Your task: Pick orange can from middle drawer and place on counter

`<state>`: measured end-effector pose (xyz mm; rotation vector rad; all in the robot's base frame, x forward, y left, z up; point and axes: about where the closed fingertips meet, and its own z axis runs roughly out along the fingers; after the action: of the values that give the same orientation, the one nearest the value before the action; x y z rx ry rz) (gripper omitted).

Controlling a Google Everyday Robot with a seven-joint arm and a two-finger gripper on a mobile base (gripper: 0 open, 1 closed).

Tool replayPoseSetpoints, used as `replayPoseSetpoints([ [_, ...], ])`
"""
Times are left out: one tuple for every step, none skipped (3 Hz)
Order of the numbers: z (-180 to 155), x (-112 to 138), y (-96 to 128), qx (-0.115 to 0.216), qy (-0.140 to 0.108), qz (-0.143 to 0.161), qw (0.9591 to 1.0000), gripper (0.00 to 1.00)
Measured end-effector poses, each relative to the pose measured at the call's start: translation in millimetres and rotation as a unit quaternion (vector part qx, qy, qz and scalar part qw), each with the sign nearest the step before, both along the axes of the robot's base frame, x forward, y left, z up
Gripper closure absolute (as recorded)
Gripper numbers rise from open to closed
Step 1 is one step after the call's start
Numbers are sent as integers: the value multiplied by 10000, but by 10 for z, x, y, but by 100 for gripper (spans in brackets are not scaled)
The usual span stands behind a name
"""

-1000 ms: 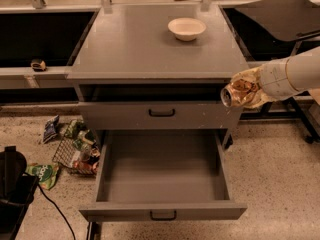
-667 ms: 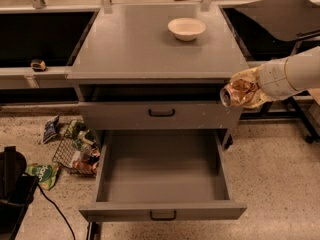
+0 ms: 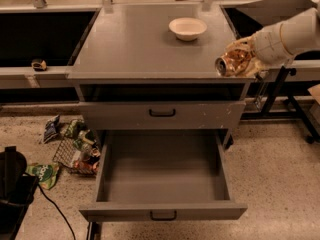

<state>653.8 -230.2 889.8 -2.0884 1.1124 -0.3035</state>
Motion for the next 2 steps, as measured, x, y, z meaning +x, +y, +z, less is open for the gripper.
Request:
replayPoseSetpoints([
  [355,142,-14,42,-326,-26,9995,100],
  [355,223,35,109,-332,-29,9994,100],
])
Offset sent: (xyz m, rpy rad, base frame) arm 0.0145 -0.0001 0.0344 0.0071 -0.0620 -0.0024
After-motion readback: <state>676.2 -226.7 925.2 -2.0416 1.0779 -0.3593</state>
